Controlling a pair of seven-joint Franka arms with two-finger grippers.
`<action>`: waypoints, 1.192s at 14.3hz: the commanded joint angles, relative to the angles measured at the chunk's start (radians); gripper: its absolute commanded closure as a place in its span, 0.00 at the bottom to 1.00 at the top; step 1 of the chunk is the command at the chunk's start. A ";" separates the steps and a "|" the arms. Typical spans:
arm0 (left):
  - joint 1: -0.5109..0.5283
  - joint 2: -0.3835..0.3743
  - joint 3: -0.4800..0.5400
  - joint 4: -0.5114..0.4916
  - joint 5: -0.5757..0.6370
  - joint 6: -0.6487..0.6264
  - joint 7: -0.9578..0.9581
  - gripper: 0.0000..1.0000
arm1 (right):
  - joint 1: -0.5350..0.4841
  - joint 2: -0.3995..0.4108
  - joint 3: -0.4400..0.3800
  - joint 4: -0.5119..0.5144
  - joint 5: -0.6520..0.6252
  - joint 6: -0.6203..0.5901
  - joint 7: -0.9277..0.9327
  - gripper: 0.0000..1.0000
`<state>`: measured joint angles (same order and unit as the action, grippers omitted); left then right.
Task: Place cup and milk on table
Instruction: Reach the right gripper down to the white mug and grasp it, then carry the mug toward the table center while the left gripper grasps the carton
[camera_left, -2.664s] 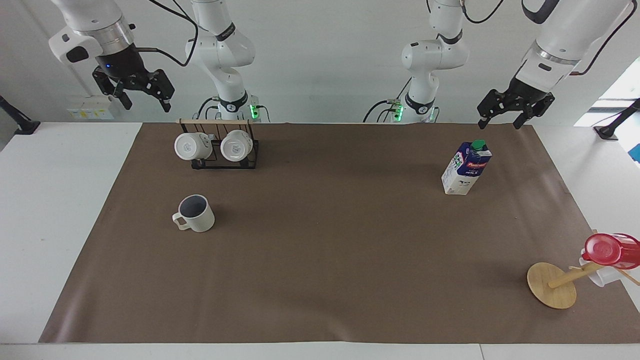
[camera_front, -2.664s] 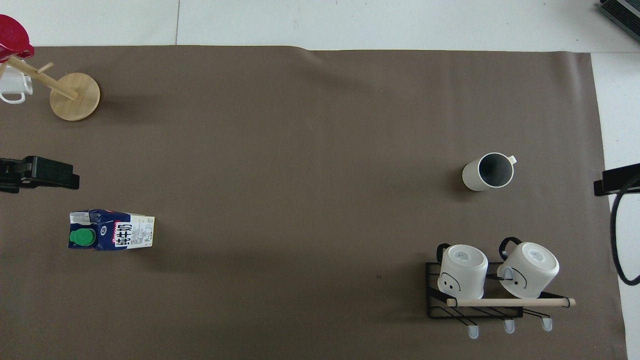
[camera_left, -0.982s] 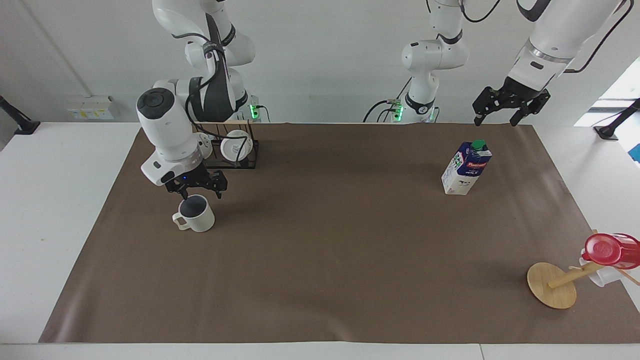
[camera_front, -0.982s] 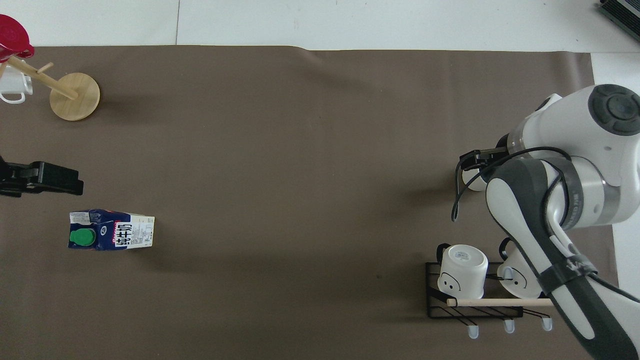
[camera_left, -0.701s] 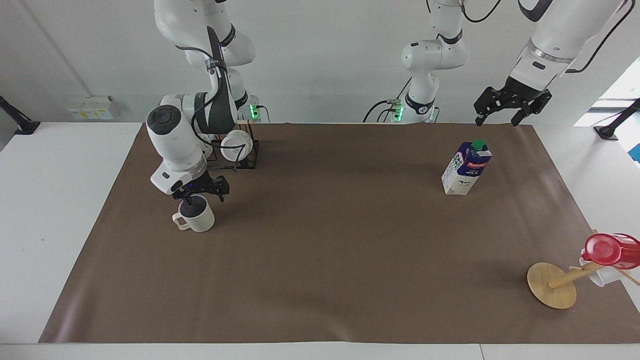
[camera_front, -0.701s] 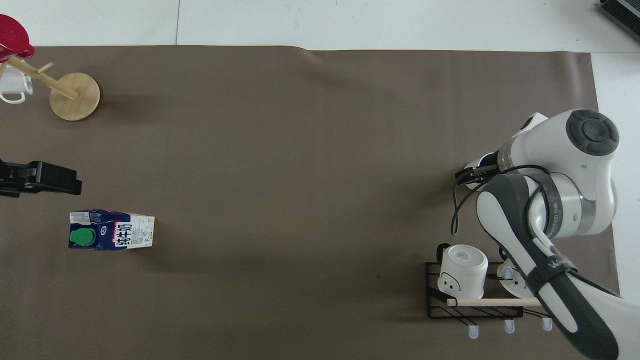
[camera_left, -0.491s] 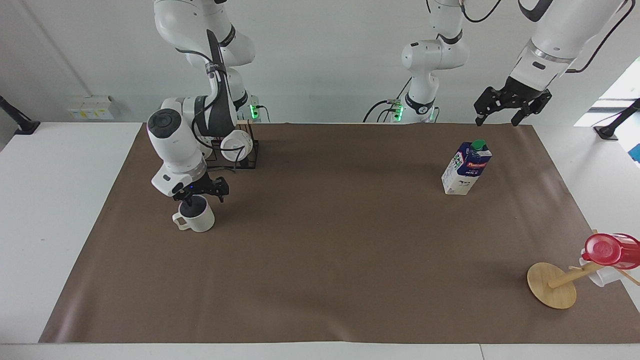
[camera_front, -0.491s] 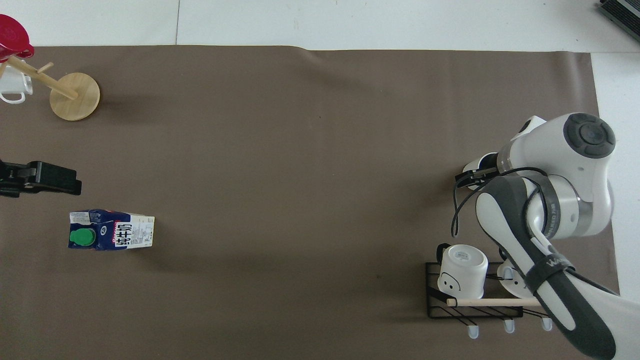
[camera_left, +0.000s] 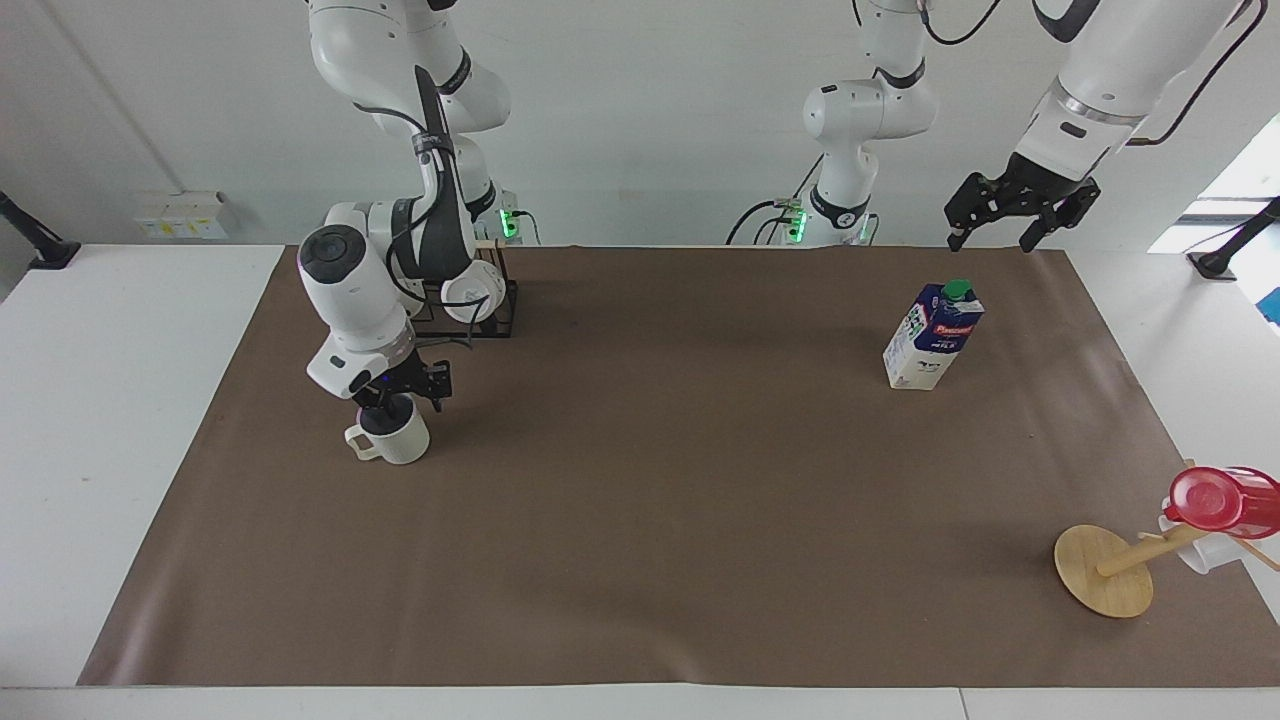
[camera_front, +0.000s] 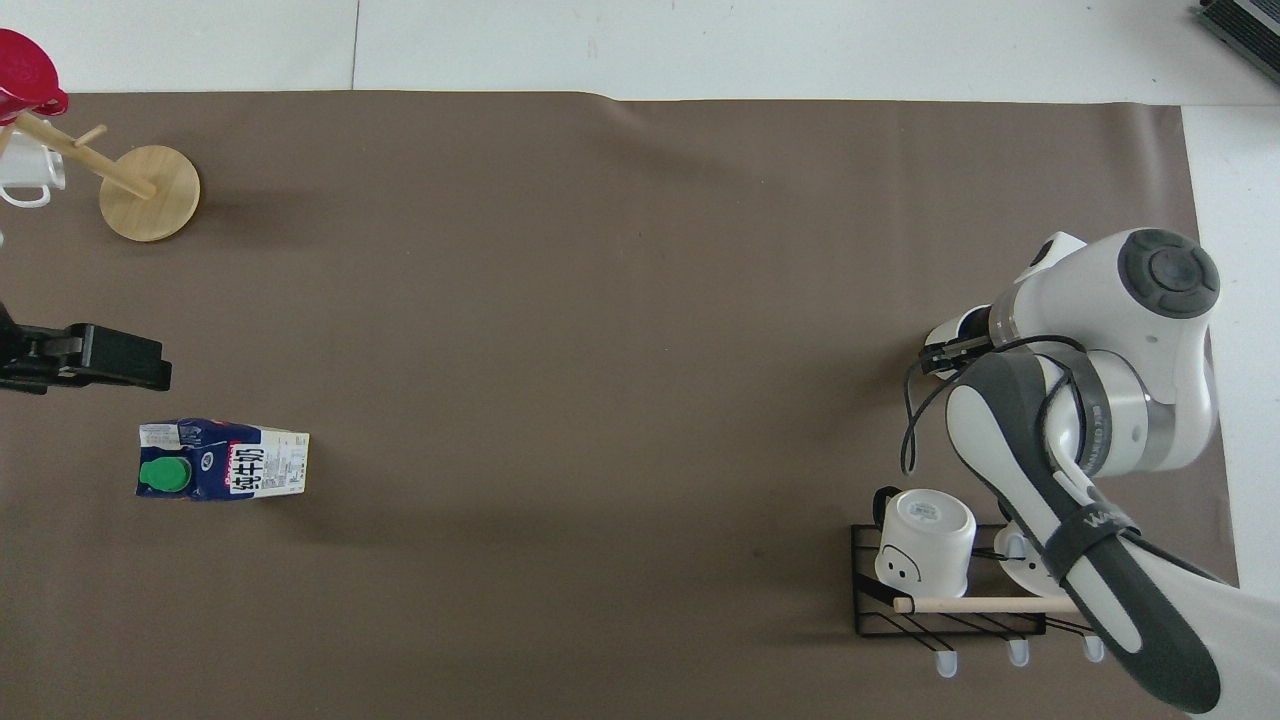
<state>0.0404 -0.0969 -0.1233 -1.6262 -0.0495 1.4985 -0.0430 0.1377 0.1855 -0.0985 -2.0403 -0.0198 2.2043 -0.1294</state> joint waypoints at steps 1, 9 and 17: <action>-0.008 -0.003 0.004 0.014 0.010 -0.015 0.003 0.00 | -0.010 0.002 0.005 -0.006 0.008 0.022 0.014 1.00; -0.010 -0.050 0.005 -0.050 0.011 -0.023 0.009 0.00 | -0.009 0.011 0.005 0.008 0.008 0.018 0.030 1.00; 0.058 -0.230 0.013 -0.345 0.014 0.190 0.298 0.00 | 0.062 0.008 0.005 0.169 0.009 -0.190 0.217 1.00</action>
<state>0.0641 -0.2817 -0.1086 -1.9069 -0.0488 1.6464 0.2005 0.1768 0.1859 -0.0959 -1.9476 -0.0195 2.1011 0.0325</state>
